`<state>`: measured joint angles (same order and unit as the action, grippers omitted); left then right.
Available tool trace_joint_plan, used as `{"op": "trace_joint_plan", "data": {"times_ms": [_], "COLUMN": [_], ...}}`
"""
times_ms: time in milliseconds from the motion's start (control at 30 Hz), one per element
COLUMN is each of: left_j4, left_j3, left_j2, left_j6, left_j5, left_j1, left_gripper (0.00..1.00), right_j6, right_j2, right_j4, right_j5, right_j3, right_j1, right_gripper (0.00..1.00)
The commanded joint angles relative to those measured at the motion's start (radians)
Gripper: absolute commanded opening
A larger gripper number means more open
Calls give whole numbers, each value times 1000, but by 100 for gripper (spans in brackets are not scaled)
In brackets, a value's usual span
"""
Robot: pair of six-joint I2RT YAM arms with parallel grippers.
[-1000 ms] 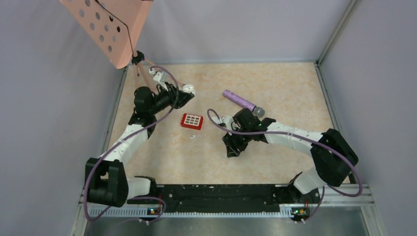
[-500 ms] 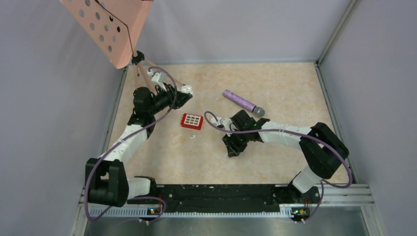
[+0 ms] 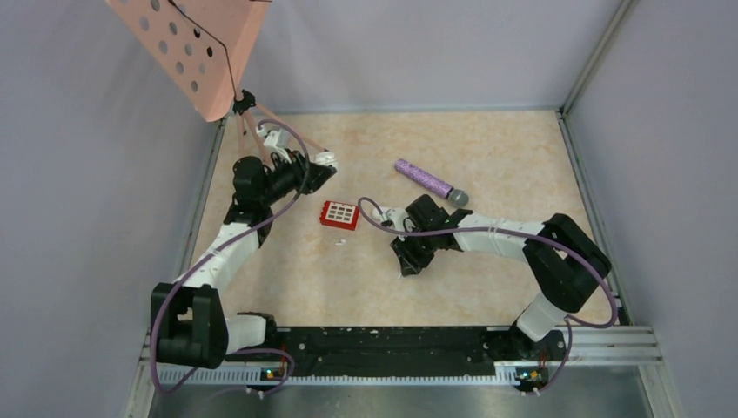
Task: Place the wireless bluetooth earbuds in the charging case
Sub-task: Pick up the earbud from the center of the board.
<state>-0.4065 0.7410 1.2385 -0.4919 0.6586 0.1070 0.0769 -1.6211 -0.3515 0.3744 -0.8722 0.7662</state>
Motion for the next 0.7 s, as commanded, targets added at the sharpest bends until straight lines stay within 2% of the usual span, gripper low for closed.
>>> {"op": "trace_joint_plan", "data": {"times_ms": [0,667], "left_j4": [-39,-39], "left_j3": [-6,8], "left_j2": [-31,8], "left_j6": [4,13], "left_j5": [-9,-13], "left_j1": [-10,-23], "left_gripper": [0,0], "right_j6": [2,27], "right_j2": [-25,-16], "right_j4": [24,-2], "right_j5": [-15,-104], "right_j3": [-45,8], "right_j1": [22,64], "right_gripper": [33,24]}}
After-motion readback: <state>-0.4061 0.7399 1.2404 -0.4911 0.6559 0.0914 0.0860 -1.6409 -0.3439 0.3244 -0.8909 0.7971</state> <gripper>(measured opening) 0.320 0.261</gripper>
